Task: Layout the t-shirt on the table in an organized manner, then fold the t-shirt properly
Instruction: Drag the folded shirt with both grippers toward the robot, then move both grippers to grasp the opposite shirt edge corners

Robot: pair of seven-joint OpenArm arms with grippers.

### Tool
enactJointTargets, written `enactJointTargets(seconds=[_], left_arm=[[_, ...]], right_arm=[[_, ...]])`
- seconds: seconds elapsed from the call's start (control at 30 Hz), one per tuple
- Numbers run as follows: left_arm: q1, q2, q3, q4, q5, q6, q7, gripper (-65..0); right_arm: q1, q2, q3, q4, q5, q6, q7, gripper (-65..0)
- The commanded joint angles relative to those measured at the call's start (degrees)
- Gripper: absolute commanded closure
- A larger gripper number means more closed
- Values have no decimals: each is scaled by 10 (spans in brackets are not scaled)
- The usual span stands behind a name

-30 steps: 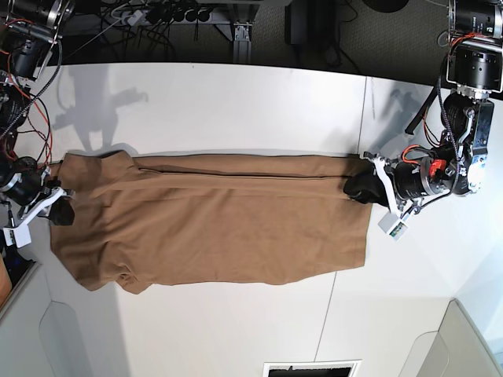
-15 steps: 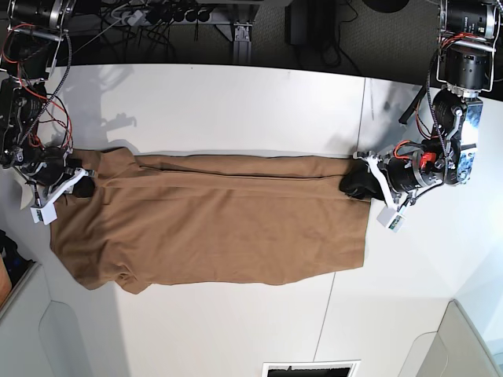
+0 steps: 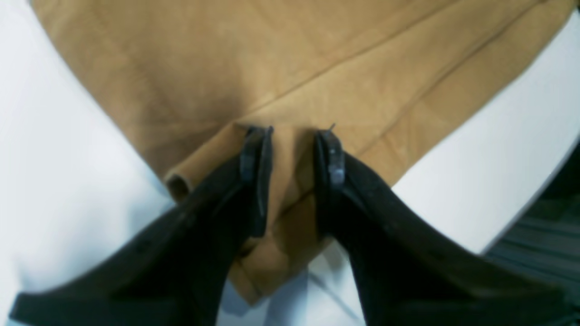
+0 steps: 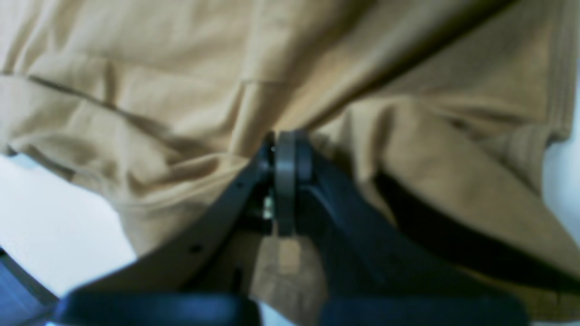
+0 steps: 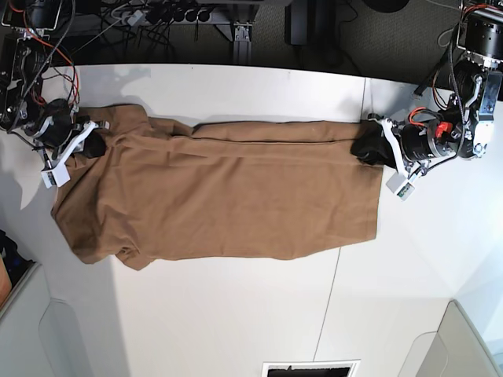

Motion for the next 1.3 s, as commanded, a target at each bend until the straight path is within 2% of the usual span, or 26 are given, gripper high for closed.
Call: enactJointTargets(seconds=[0.0, 0.3, 0.6, 0.7, 0.8, 0.9, 1.0, 1.07, 1.17, 1.2, 1.27], left_arm=[[6, -15, -3, 17, 0, -3, 10, -195], [63, -16, -26, 80, 0, -3, 32, -196], [79, -16, -26, 111, 0, -3, 33, -196], [77, -16, -34, 111, 0, -3, 33, -196], [77, -16, -56, 111, -16, -3, 33, -197], [76, -16, -87, 111, -34, -3, 33, -236], [67, -16, -113, 111, -54, -3, 33, -291], [56, -16, -119, 111, -57, -3, 33, -292], [41, -16, -119, 111, -58, -3, 27, -293], [37, -16, -119, 111, -58, -3, 23, -293], [29, -16, -119, 111, -58, -3, 22, -319]], right_arm=[[-11, 9, 5, 12, -12, 1, -16, 0], [-67, 9, 62, 68, -10, 1, -25, 0], [-71, 9, 106, 74, 37, 1, -46, 0], [-66, 9, 110, 75, 45, 1, -42, 0], [-65, 9, 124, 86, 45, 1, -10, 0], [-57, 9, 150, 96, 44, 1, 21, 0], [-22, 9, 175, 96, 39, 0, 21, 0], [5, 9, 183, 92, 30, 0, 22, 0], [49, 11, 183, 73, 16, 0, 27, -211], [64, 11, 183, 64, 9, 0, 35, -259], [96, 12, 181, 38, -9, 0, 54, -287]])
